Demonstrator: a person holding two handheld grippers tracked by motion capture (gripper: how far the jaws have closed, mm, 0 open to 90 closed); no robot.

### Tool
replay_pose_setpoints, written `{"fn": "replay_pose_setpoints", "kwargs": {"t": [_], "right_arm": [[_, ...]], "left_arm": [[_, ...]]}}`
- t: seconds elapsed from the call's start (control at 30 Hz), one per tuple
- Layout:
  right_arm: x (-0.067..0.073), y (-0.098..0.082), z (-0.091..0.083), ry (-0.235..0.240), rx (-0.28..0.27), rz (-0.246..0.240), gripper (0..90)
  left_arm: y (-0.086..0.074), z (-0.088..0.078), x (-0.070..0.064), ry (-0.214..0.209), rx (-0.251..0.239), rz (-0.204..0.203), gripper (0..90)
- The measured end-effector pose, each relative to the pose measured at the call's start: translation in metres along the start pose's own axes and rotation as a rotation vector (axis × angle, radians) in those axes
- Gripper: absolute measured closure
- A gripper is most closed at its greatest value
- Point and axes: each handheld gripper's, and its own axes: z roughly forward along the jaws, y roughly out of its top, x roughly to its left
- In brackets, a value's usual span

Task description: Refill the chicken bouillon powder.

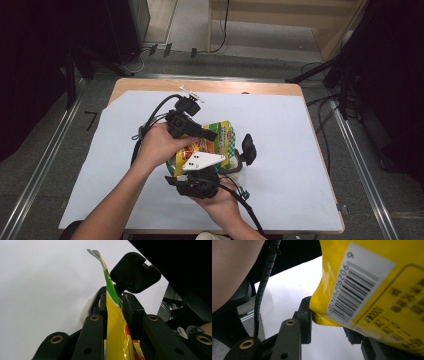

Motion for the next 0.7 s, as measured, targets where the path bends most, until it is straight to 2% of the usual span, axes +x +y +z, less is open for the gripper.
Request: {"fn": "replay_pose_setpoints", "kwargs": {"t": [0.7], "right_arm": [[0.0004,0.0003,-0.0003,0.0,0.0,-0.004,64.3]], "left_arm": [[-0.0001,-0.0006,0.0001,0.002,0.0,0.001,78.7]]}}
